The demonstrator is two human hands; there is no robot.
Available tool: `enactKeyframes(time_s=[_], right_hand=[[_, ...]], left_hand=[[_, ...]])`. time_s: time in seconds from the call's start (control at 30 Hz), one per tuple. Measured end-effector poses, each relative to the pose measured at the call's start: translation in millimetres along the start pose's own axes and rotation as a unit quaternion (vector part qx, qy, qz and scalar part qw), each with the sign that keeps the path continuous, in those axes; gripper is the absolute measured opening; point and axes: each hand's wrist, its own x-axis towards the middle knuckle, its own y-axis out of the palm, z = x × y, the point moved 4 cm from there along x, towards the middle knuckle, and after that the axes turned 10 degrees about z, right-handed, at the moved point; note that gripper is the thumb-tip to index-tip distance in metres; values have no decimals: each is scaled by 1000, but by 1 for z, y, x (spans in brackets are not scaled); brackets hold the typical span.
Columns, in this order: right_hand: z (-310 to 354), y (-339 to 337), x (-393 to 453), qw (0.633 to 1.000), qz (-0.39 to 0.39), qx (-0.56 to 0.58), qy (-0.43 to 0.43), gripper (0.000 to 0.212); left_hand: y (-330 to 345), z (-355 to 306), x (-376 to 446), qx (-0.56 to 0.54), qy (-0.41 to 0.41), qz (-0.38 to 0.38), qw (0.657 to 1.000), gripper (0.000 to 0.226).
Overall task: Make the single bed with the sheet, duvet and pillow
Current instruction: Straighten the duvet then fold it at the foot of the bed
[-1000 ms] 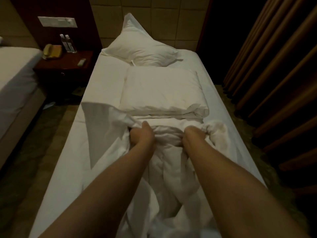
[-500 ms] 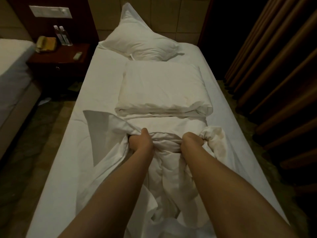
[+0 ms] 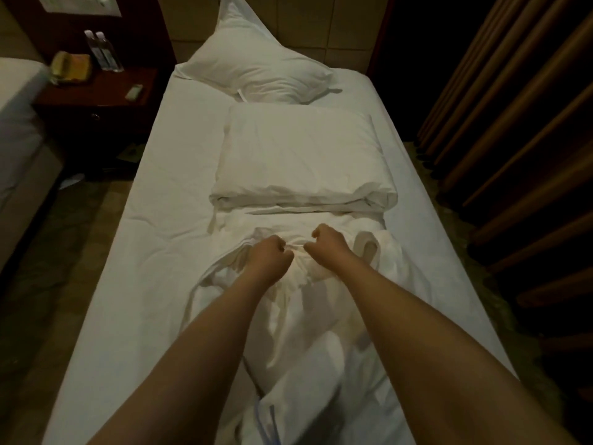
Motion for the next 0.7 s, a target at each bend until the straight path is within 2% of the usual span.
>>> enactKeyframes(time_s=[0.13,0.23,0.33,0.43,0.5,0.6,0.7], right_hand=[[3,10,-19,987,95,-94,-88,33],[-1,27,-47,967,147,-179,-102,39],[-6,49,-84,940,192,-257,-114,57],[-5,59,-115,933,215,-258,-126,90],[-6,60,-133,928,236,-262,-116,104],[-9,60,-160,911,261,-300,-105,108],[-12,64,-183,889,254,-366,-100,110]], left_hand=[[-1,8,-17,71,38,82,993,34],[5,14,-38,139,51,155,977,37],[14,20,-64,179,54,204,961,41],[19,23,-91,216,73,237,944,44],[19,23,-108,223,77,244,941,49],[24,24,-131,233,76,256,935,56],[31,27,-156,250,80,259,930,61]])
